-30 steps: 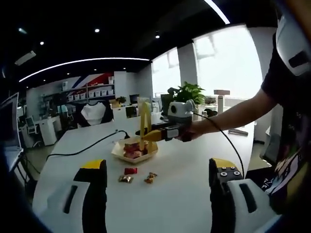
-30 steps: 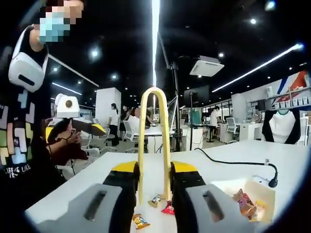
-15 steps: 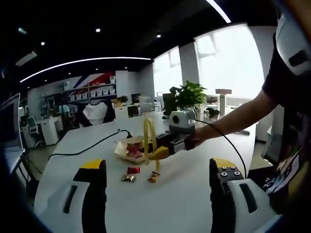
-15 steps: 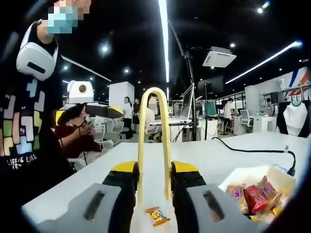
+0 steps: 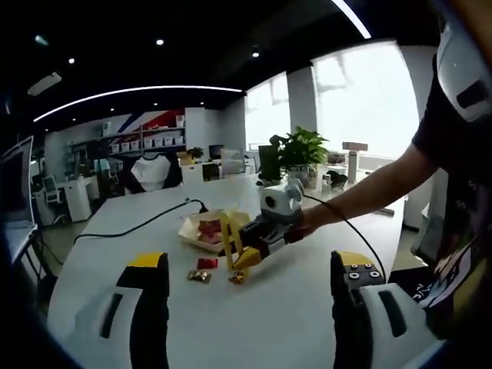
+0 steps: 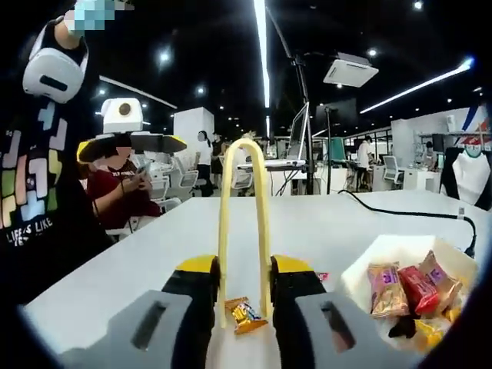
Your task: Place the target food into the container with the food tongs after gripping and lifting it, then release it inside without dropping or visibly crushing the food.
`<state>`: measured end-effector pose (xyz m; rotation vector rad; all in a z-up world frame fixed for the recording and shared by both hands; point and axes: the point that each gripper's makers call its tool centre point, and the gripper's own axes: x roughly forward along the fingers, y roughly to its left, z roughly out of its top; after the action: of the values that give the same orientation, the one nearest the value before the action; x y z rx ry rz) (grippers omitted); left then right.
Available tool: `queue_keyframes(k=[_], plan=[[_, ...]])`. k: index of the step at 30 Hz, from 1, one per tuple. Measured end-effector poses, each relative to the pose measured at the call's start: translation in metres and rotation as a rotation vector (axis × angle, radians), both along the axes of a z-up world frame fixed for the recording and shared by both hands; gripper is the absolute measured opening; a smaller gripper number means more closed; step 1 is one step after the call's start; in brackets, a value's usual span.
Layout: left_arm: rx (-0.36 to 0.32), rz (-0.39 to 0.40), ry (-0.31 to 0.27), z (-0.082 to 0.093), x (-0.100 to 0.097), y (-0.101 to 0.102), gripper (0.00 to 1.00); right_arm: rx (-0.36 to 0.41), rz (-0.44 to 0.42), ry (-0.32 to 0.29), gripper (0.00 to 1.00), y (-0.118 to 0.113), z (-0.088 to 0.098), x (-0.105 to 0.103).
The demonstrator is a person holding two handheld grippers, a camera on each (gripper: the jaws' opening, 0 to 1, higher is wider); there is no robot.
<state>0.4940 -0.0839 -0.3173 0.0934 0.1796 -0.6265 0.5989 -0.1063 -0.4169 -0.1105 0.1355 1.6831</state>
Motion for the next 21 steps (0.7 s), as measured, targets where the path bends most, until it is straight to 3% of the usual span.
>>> queue_keyframes(k=[3,4,5,12,13,15,21], plan=[[0.000,0.011,-0.001,0.000,0.001,0.003,0.93,0.004,-0.007,0.005,0.22,0.000,0.001,-0.001],[0.002,0.011,-0.001,0.000,0.001,0.004,0.93,-0.003,-0.015,-0.073,0.21,-0.001,0.001,0.001],[0.004,0.014,-0.002,0.000,0.001,0.004,0.92,0.000,-0.008,-0.034,0.20,0.000,0.001,-0.004],[-0.005,0.024,-0.005,0.001,0.002,0.006,0.92,-0.003,-0.014,-0.066,0.13,0.002,0.002,-0.007],[-0.004,0.023,-0.004,0.001,0.001,0.005,0.92,-0.005,-0.040,-0.032,0.13,0.002,0.002,-0.004],[-0.004,0.020,0.000,0.001,0.001,0.005,0.92,0.000,-0.035,-0.052,0.13,0.001,0.002,-0.004],[-0.004,0.024,-0.002,0.001,0.001,0.006,0.91,0.006,-0.075,-0.016,0.14,-0.002,0.004,0.006]])
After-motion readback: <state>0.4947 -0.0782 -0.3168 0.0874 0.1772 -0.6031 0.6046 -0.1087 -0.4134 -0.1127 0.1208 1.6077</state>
